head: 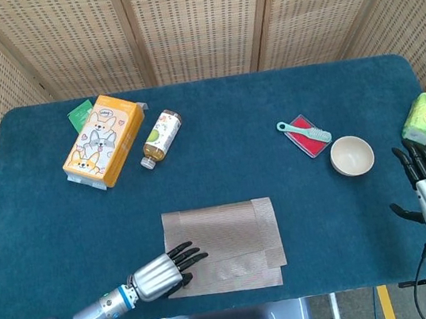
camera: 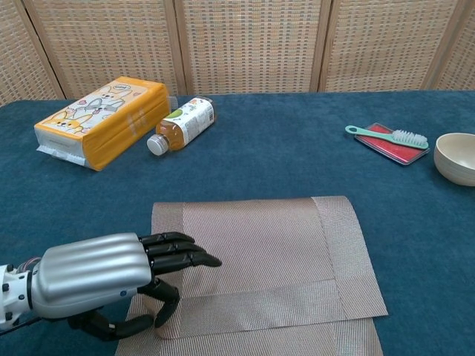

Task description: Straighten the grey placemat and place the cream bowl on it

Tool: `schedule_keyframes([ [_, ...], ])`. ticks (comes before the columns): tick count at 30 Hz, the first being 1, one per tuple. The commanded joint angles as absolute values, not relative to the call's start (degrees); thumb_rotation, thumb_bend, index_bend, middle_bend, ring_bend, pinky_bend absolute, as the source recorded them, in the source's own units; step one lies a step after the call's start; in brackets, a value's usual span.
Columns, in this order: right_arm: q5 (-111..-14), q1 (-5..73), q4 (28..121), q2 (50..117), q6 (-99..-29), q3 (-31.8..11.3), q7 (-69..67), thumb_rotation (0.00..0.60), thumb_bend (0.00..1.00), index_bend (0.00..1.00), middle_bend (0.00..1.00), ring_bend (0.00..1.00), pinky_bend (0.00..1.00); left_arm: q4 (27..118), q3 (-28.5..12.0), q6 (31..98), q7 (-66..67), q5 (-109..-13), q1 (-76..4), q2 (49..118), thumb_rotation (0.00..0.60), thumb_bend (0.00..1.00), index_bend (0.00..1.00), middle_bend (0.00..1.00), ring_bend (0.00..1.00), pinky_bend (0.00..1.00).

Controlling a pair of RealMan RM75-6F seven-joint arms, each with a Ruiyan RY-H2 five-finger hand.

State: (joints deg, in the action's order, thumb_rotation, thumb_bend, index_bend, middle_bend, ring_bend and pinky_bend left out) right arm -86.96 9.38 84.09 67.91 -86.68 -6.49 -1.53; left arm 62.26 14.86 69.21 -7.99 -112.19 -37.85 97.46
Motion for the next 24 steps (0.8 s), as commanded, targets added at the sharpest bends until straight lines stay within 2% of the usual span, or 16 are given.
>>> schedule_keyframes([
  [1,-87.0,9.3,84.1,67.9,-86.8,-6.5,-1.5,0.600,0.00,0.04,0.00,0.00,0.00,63.4,13.1,70.3,-8.7,-110.8,-38.0,97.2,0.600,0.59,0.75,0.00,0.00,0.00],
  [5,-87.0,9.3,84.1,67.9,-86.8,-6.5,-1.5,0.600,0.00,0.05,0.00,0.00,0.00,65.4,10.3,71.1,-9.5,-108.8,-38.7,96.3,0.600,0.59,0.78,0.00,0.00,0.00],
  [11,-87.2,9.4,84.1,68.0,-86.6,-6.5,-1.1,0.600,0.00,0.05,0.00,0.00,0.00,70.0,0.6,68.7,-11.1,-100.9,-42.3,93.1,0.600,0.59,0.79,0.00,0.00,0.00],
  [12,-87.3,9.4,84.1,68.1,-86.6,-6.5,-0.9,0.600,0.00,0.05,0.00,0.00,0.00,70.4,-2.4,67.2,-11.2,-98.0,-43.5,92.5,0.600,0.59,0.79,0.00,0.00,0.00],
  [14,-87.3,9.4,84.2,68.1,-86.6,-6.4,-0.7,0.600,0.00,0.05,0.00,0.00,0.00,71.1,-5.9,63.8,-11.8,-93.6,-45.1,92.0,0.600,0.59,0.80,0.00,0.00,0.00],
  [17,-87.3,9.5,84.1,68.4,-86.6,-6.5,-0.3,0.600,0.00,0.05,0.00,0.00,0.00,70.8,-13.5,55.0,-10.1,-82.3,-48.6,90.9,0.600,0.59,0.80,0.00,0.00,0.00],
  [22,-86.8,9.7,83.4,68.8,-86.0,-6.6,-0.5,0.600,0.00,0.06,0.00,0.00,0.00,67.5,-19.5,46.8,-2.4,-67.9,-52.0,91.8,0.600,0.62,0.80,0.00,0.00,0.00],
  [24,-86.5,9.8,83.2,68.9,-85.7,-6.7,-0.6,0.600,0.00,0.06,0.00,0.00,0.00,65.3,-20.7,45.3,0.4,-63.3,-52.9,92.5,0.600,0.65,0.80,0.00,0.00,0.00],
])
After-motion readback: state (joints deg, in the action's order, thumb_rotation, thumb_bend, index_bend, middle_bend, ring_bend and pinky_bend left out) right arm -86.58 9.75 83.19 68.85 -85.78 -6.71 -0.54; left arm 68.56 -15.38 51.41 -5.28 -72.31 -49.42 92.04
